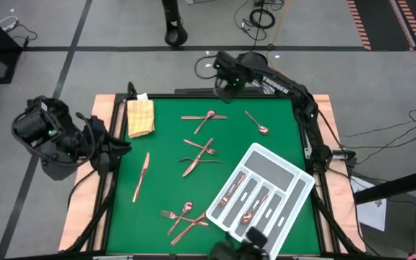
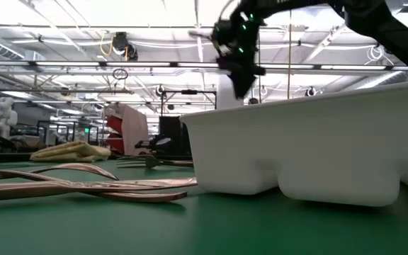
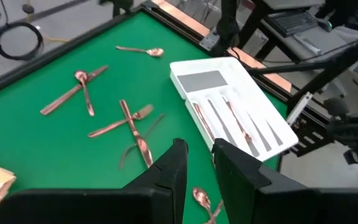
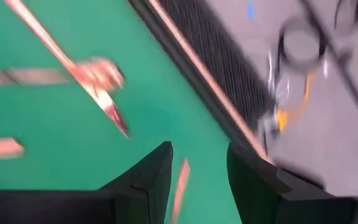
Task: Sort silverware
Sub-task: Put the bronze spoon into the silverware tray
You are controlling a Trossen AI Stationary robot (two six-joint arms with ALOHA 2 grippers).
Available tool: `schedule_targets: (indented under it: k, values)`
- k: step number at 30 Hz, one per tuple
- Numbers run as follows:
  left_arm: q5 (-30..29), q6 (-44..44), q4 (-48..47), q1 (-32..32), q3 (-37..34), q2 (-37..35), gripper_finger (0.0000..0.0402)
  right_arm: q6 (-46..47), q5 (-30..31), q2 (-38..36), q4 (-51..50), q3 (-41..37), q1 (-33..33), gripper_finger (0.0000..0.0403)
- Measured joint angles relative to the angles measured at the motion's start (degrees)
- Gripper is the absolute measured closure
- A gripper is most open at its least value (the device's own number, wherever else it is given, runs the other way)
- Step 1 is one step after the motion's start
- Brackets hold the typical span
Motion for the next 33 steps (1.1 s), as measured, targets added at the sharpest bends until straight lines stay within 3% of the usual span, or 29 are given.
schedule_targets:
  k: [4,9,12,16,20,26,33]
  values:
    - [-0.4,-0.2,0.5,0.0,-1.7,-1.8,0.0315,-2.1,-0.6,0.1,-3.5,-7.6,-1.8,0.0259]
    - [-3.9,-0.2,5.0,0.3,-4.6,-4.7,0.0315,-5.6,-0.8,-1.5,-0.9,-18.5,-2.6,0.0259]
    - [-4.7,-0.2,6.1,1.8,-6.2,-6.4,0.0315,-6.0,-1.6,-5.6,3.6,-27.3,-3.0,0.0259]
    - [-6.3,-0.2,6.2,4.4,-8.2,-8.5,0.0315,-3.5,-9.0,-13.5,13.5,-40.7,-4.4,0.0259]
    - [-7.7,-0.2,6.7,6.7,-9.9,-10.6,0.0315,-1.6,-8.9,-19.9,22.3,-50.4,-5.6,0.0259]
    - [-7.8,-0.2,8.4,9.5,-13.4,-12.8,0.0315,-0.9,-8.7,-21.5,24.1,-56.9,-7.0,0.0259]
    - [-7.1,-0.2,10.7,10.7,-17.0,-14.2,0.0315,-1.3,-9.5,-19.9,28.5,-58.8,-6.9,0.0259]
